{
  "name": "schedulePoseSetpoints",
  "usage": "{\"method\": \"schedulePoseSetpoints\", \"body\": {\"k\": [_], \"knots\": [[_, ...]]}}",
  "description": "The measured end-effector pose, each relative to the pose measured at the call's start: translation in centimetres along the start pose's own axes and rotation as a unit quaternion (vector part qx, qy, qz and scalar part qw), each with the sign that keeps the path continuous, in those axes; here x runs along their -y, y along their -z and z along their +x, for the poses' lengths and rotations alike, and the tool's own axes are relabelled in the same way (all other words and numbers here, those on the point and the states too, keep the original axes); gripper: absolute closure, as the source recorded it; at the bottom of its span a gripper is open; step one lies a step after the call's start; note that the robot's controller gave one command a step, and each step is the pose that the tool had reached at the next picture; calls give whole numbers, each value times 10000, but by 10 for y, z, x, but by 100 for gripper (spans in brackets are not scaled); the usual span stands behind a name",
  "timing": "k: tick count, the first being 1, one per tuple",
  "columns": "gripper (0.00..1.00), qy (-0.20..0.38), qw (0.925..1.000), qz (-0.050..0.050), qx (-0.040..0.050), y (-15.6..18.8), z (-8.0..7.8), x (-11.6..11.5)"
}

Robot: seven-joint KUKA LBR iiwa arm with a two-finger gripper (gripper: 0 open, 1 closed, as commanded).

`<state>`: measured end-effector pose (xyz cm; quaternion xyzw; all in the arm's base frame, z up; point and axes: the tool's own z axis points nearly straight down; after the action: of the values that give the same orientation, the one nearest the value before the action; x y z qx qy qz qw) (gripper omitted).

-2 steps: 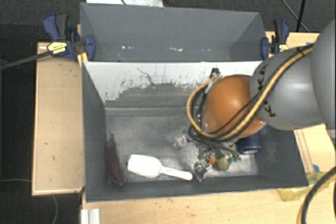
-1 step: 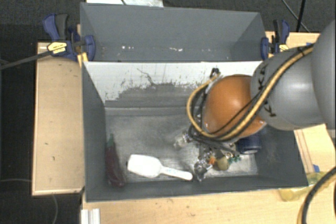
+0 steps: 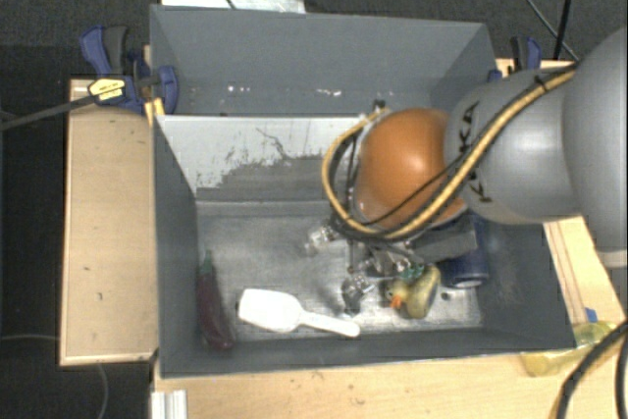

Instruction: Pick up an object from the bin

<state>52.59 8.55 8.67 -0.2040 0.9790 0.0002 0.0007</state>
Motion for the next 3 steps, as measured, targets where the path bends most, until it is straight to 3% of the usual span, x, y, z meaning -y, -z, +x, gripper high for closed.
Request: {"method": "schedulePoseSetpoints", "body": {"k": [1,2,3], "knots": [[0,1107,9939,-3,3,3,18,11],[0,1802,9836,-4,6,-9,2,50],[0,826,9966,-3,12,-1,23,66]]}}
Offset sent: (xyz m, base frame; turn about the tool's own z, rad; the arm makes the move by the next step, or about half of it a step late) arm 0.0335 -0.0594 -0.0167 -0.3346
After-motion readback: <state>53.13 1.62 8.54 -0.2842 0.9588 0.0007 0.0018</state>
